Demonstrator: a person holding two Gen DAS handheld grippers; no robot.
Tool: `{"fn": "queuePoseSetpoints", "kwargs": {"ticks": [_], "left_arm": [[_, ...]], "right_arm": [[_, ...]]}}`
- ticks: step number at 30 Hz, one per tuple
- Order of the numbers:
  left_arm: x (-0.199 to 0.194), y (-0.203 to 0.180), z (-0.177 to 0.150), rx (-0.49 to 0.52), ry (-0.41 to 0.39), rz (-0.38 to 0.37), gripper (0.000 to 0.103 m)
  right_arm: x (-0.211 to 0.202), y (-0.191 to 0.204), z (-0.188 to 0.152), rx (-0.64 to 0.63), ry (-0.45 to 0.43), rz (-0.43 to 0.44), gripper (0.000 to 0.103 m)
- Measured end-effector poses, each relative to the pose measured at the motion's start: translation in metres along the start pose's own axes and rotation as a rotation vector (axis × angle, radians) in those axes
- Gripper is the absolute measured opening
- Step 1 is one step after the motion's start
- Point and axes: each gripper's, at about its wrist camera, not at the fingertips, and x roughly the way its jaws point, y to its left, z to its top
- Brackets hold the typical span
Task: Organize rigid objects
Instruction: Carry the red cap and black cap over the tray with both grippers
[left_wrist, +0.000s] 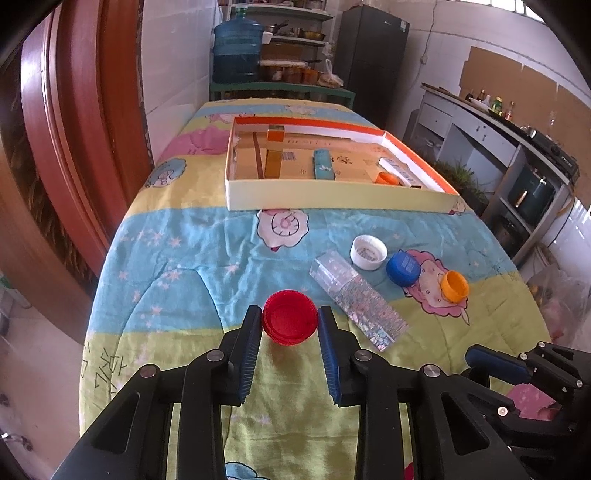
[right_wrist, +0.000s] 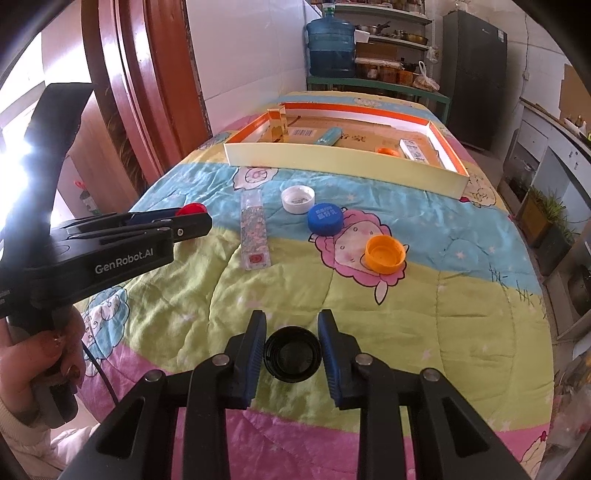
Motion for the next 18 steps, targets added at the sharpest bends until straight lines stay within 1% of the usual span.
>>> {"fn": "queuePoseSetpoints", "kwargs": {"ticks": [12, 18], "left_arm": [[-0.015, -0.010, 0.018, 0.014, -0.042, -0.006, 0.032], [-0.024, -0.020, 0.031, 0.039, -0.072, -0.016, 0.032]], "right_arm": [[-0.006, -0.010, 0.016, 0.017, -0.041, -0.006, 0.030], [-0.012, -0.017, 0.030, 0.026, -0.077, -0.013, 0.030]]}}
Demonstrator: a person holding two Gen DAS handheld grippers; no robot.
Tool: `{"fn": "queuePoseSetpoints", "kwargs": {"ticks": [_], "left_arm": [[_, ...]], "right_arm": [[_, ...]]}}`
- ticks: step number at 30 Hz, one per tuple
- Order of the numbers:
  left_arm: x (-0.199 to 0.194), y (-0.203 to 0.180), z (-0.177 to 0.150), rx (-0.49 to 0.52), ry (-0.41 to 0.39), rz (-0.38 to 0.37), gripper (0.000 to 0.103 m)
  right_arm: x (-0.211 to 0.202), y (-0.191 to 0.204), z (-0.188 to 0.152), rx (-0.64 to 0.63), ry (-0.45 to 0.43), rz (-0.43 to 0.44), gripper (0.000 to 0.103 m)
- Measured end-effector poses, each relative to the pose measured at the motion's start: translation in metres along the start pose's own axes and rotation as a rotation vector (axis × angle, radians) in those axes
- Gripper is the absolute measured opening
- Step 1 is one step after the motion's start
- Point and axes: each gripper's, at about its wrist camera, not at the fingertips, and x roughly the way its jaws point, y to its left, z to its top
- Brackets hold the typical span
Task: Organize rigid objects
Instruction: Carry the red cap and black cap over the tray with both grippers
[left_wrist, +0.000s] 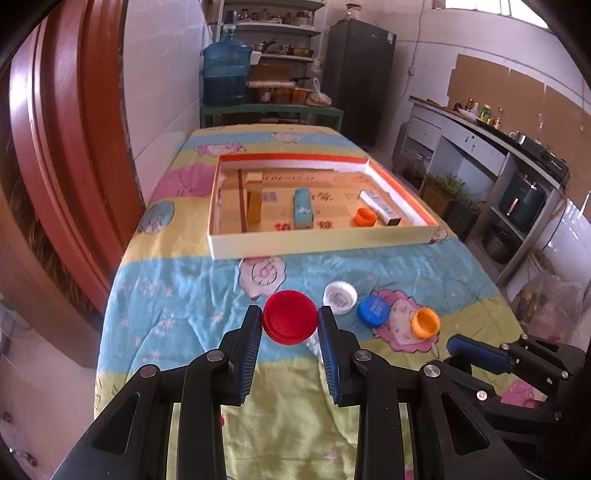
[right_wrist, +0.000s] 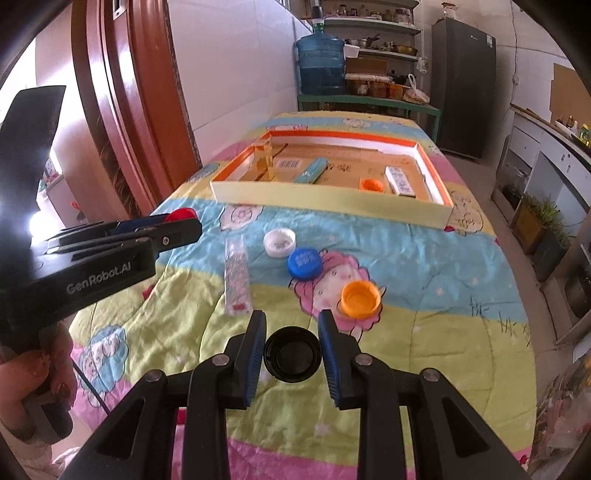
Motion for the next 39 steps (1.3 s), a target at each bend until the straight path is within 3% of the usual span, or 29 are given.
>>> {"fn": "queuePoseSetpoints", "kwargs": {"ticks": [19, 39], "left_arm": [[-0.009, -0.007, 0.042, 0.008, -0.078, 0.012, 0.032], [0.013, 0.002, 0.102, 0.002, -0.112, 0.019, 0.032]], "right_arm": [[-0.002, -0.016, 0.045, 0.012, -0.091, -0.016, 0.030], [0.016, -0.048, 0.097, 0.030, -0.141, -0.036, 0.030]]}}
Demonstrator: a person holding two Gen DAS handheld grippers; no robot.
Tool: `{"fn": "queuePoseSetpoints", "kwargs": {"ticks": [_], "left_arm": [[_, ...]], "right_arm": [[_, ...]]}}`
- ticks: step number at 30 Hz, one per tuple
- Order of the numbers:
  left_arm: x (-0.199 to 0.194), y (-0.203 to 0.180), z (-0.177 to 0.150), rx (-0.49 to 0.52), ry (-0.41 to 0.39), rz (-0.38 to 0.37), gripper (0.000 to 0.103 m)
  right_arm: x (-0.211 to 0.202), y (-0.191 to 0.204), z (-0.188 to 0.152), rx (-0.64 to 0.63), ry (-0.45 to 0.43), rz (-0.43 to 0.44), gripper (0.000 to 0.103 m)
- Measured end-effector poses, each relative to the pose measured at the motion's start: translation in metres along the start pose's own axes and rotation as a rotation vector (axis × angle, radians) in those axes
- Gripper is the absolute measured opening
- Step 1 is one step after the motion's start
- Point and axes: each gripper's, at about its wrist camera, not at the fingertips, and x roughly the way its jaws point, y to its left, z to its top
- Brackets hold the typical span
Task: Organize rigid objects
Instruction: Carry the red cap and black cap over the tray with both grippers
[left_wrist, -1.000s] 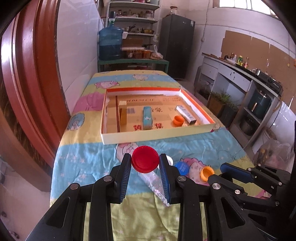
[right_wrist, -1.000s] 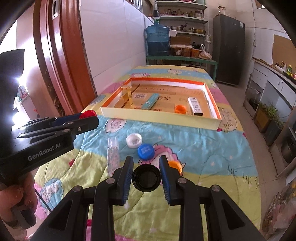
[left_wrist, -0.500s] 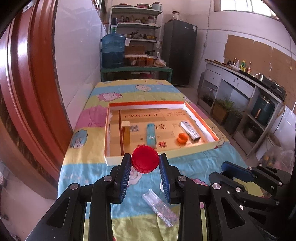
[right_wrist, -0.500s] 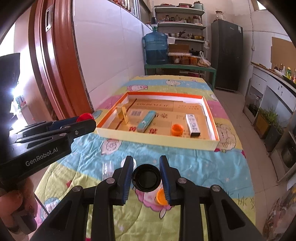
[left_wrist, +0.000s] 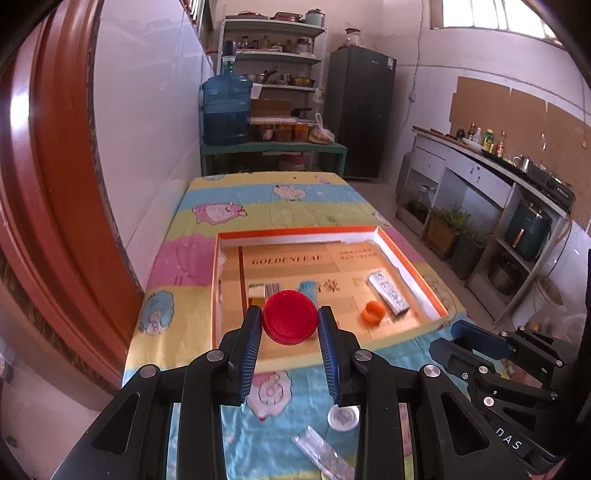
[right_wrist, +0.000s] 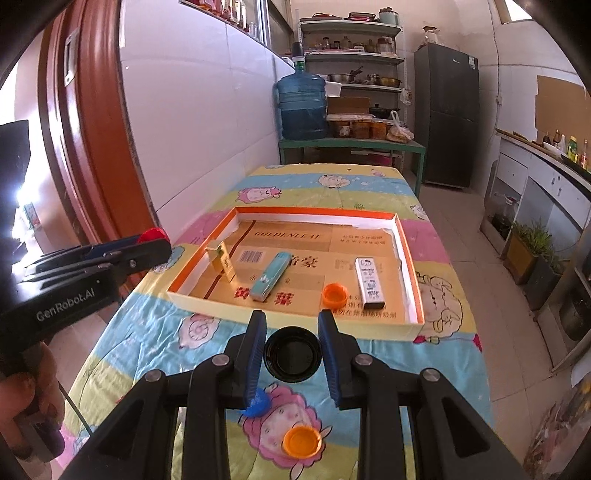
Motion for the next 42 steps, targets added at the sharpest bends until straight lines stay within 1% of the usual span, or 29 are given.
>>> {"fn": "queuePoseSetpoints", "kwargs": {"ticks": [10, 20, 32, 42], "left_arm": [[0.031, -0.004, 0.034, 0.022, 0.008, -0.007, 0.032], [0.077, -0.004, 0.058, 0.013, 0.054, -0.007, 0.032], [0.135, 0.005, 0.067, -0.013, 0.124, 0.009, 0.032], [0.175, 0.017, 0.072, -0.062, 0.184, -0.009, 0.032]], "right_arm": [[0.028, -0.014, 0.031, -0.016, -0.001, -0.001, 0.030], [0.066, -0.023, 0.059, -0.014, 0.030, 0.013, 0.030], [0.112, -0.032, 0.076, 0.009, 0.063, -0.015, 0.030], [0.142, -0.040, 0.084, 0.027, 0.102, -0.017, 0.030]]}}
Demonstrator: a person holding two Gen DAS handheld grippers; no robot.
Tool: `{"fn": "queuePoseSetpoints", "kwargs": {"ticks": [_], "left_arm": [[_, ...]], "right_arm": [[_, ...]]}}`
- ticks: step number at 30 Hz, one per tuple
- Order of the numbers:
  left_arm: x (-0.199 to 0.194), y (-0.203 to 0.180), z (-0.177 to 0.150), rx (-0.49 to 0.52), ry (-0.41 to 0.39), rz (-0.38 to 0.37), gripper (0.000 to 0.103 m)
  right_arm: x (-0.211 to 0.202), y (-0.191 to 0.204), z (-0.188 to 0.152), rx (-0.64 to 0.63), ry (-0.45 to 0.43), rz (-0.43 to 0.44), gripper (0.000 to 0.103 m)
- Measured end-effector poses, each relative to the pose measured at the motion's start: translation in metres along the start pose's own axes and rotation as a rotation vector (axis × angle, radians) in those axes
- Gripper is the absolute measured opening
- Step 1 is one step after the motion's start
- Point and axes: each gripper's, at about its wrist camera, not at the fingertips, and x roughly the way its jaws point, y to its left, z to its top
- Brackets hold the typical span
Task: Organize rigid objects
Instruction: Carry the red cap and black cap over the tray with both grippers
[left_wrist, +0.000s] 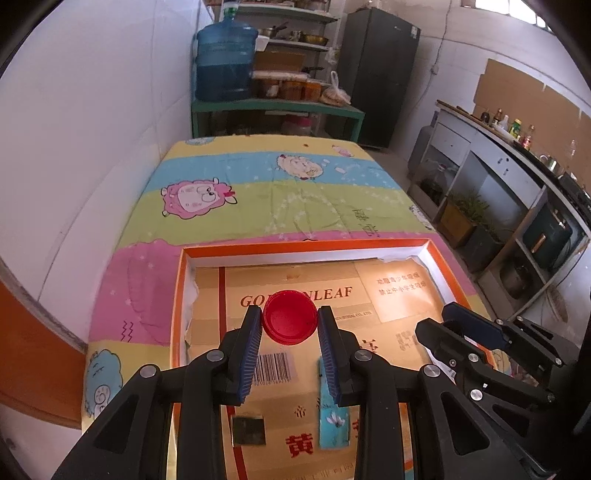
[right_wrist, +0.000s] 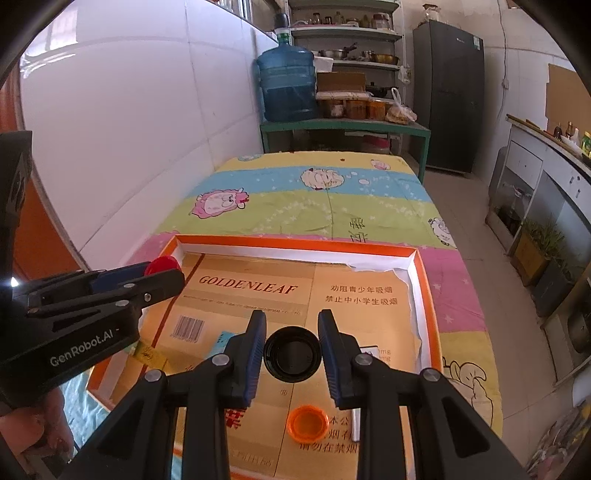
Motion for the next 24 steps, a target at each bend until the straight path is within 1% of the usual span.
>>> {"fn": "queuePoseSetpoints", "kwargs": {"ticks": [9, 20, 24], "left_arm": [[0.032, -0.001, 0.006, -0.020, 0.088, 0.004, 0.032], [0.055, -0.006, 0.001, 0.008, 0.158, 0.043, 0.032], [0.061, -0.006, -0.001, 0.012, 0.171, 0.049, 0.032]], "right_arm": [[0.025, -0.002, 0.006, 0.007, 0.061, -0.003, 0.030], [0.049, -0.004, 0.000, 0.000, 0.127, -0.008, 0.030], [0.056, -0.004, -0.003, -0.003, 0.144, -0.011, 0.030]]}}
